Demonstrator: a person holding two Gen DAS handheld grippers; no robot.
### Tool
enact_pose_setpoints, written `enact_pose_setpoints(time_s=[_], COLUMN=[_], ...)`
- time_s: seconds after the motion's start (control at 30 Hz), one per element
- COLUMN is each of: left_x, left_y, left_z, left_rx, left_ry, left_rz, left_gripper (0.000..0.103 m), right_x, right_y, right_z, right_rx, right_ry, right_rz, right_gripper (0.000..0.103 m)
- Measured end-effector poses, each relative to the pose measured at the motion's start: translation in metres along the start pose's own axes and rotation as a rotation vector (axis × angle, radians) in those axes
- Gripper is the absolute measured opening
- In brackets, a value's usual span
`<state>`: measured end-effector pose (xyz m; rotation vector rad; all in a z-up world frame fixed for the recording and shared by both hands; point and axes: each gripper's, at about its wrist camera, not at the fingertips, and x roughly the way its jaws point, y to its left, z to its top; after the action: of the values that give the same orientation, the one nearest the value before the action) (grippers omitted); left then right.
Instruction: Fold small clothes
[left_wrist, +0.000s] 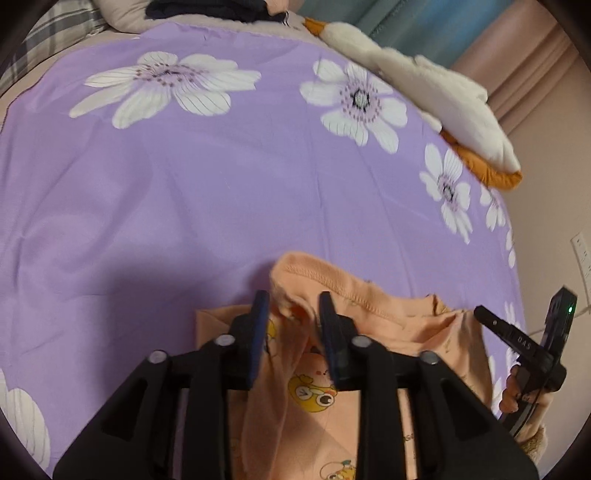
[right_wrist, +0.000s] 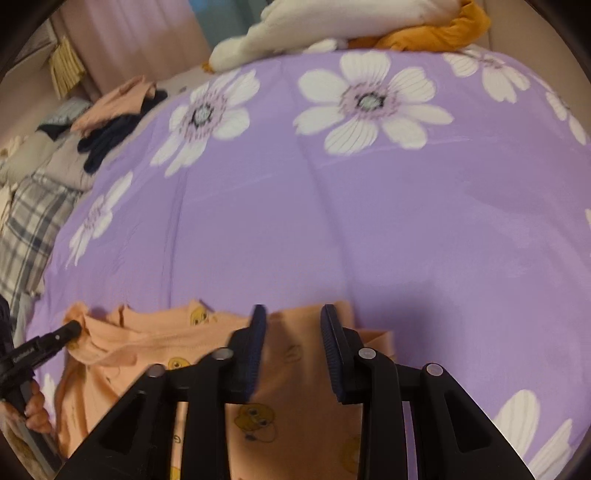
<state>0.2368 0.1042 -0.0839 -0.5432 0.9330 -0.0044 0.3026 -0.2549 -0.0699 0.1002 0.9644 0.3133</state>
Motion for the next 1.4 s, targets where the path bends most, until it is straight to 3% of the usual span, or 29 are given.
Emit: enact_pose_setpoints(time_s=[0.03,0.23,0.43,0.6,0.7,0.77,0.8,0.83,0.9,1.07,1.13,1.27,1.4], left_x=[-0.006,-0.031,-0.027,0.008,0.024,0.03,0.032,0.034,0.037,0.015,0.003,0.007,0.023], left_y=[0.002,0.013,0.018,0.015,0.01,0.005,0.005,0.006,0.007,0.017,0.019,0.025,0.039], left_z=[0.0,-0.004,-0.01,-0.006,-0.002,0.002,0.005,0.007,0.01,0.009,0.008,0.006,0.005], left_rx=[0.001,0.045,0.117,0.14,0.163,0.177,0.167,0.153,0.128,0.043,0.046,0.031,-0.02], left_ry=[-0.005,-0.041,-0.014,0.062,0.054,0.053,0.06,0.064,0.062,-0.014,-0.044,-0.021,0.022], left_rz=[0.003,-0.027,-0.035,-0.042,-0.013,-0.018,-0.029,-0.043,-0.054,0.01,-0.006,0.026,0.042], left_gripper=[0.049,0.071,0.07,0.062,0.056,0.048,0.036,0.022,0.007,0.005,0.005,0.006,0.007], right_x=[-0.003,-0.014,-0.005,0.009,0.021,0.02,0.017,0.015,0.007,-0.01,-0.016,-0.011,0.019], right_y=[-0.002,-0.022,-0.025,-0.015,-0.013,-0.011,-0.009,-0.009,-0.007,-0.007,-0.011,-0.01,-0.017], right_z=[0.0,-0.002,0.001,0.002,0.0,-0.001,-0.001,-0.001,0.002,0.01,0.013,0.014,0.01], right_rx=[0.001,0.027,0.022,-0.021,-0.019,-0.033,-0.041,-0.04,-0.039,-0.014,0.009,-0.004,0.017], right_ry=[-0.006,-0.012,0.017,0.027,0.053,0.029,0.01,0.0,-0.034,-0.096,-0.112,-0.118,-0.03], right_rz=[0.006,-0.007,-0.008,-0.009,-0.015,-0.035,-0.041,-0.037,-0.029,-0.019,-0.012,-0.031,-0.073], right_gripper=[0.031,0.035,0.035,0.035,0.034,0.02,0.009,0.009,0.009,0.008,0.008,0.008,0.008])
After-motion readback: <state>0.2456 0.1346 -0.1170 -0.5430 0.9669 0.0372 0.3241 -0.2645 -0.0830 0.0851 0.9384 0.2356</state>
